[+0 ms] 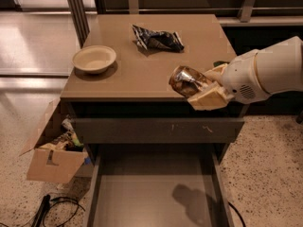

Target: Place orange can into middle drawer

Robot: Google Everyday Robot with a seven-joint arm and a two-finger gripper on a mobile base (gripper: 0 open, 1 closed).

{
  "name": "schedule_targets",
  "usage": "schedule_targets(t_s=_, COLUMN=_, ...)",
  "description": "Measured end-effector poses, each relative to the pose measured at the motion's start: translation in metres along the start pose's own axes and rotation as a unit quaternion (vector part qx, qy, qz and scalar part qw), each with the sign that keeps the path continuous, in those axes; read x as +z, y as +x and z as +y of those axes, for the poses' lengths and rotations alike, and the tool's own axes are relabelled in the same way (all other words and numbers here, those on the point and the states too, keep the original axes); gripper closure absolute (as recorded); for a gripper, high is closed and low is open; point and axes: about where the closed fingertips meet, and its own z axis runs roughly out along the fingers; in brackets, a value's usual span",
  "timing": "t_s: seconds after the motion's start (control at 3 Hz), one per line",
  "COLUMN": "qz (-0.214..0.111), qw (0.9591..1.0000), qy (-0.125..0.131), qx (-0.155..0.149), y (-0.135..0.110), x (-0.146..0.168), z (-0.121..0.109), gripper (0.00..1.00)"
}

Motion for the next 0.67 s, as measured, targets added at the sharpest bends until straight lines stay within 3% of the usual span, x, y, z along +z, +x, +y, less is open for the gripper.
schedule_targets(t_s=0.33, qz=0.0, qw=1.0, qy=0.0, qx=0.0, y=0.0, x=0.0, z=0.0, gripper=1.0)
schedule_targets(t_s=0.67, qz=0.004, qw=0.9997, qy=-0.023, qx=-0.002, y=0.008, x=0.027, z=0.017, gripper=1.0)
